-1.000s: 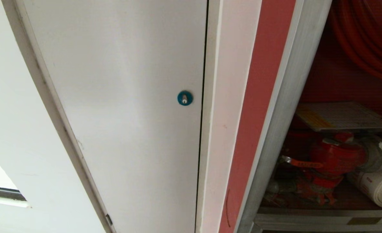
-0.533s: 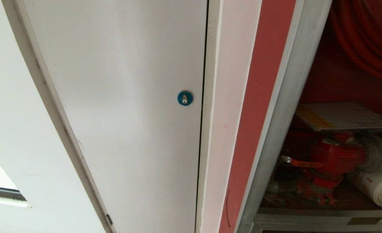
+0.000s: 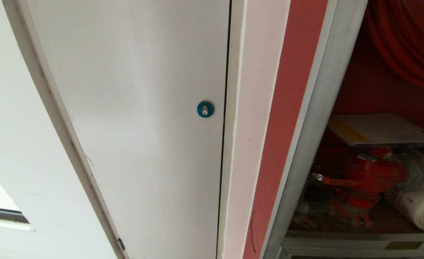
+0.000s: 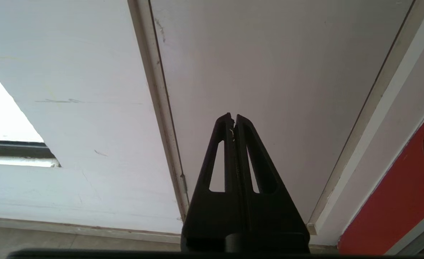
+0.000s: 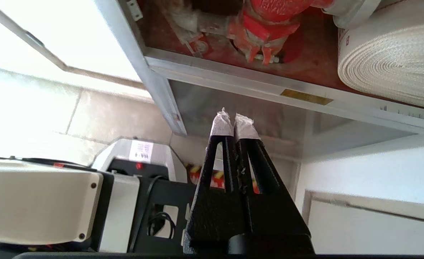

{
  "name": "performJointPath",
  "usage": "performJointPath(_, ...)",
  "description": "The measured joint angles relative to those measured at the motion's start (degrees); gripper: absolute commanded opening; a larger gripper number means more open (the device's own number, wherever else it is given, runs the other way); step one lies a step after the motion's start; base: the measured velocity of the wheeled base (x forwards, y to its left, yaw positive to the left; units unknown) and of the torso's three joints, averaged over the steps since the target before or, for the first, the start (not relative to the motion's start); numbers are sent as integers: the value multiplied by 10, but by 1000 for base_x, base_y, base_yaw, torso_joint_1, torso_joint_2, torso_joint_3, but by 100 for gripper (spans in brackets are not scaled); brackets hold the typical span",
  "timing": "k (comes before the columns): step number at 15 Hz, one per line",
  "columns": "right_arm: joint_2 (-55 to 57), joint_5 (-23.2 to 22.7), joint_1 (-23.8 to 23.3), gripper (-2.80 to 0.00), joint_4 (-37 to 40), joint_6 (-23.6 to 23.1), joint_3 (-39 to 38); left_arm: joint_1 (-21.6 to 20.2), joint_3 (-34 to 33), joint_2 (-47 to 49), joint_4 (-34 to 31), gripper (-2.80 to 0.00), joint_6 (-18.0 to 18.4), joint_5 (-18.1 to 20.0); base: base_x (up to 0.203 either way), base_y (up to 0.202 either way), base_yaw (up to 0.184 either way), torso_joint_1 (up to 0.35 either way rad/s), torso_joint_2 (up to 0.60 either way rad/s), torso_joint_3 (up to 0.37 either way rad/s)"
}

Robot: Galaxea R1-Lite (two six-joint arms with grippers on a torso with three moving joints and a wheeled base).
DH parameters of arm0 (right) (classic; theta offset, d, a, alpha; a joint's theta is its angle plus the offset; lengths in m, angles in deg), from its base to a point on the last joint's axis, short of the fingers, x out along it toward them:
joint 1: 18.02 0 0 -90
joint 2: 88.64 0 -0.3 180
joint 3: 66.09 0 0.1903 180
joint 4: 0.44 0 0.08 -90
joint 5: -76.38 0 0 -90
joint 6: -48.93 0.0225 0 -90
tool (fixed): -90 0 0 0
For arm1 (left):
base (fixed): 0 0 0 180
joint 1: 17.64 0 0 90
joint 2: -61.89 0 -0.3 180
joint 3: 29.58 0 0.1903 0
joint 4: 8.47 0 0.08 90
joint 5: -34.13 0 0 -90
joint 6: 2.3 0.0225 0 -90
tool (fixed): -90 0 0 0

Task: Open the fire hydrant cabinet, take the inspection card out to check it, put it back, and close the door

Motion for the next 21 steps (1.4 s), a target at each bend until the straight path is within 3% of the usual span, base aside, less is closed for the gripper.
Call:
performJointPath(14,-336,-15,-22,-280,-24,-17,-179,0,0,0,0,-280,0,0,0,0,0,0,0,0)
performJointPath(18,-428,-17,-22,-280,-148,-58,-342,0,0,0,0,-280,0,0,0,0,0,0,0,0)
performJointPath(21,-474,-1,-22,-280,-348,-13,-489,0,0,0,0,-280,0,0,0,0,0,0,0,0)
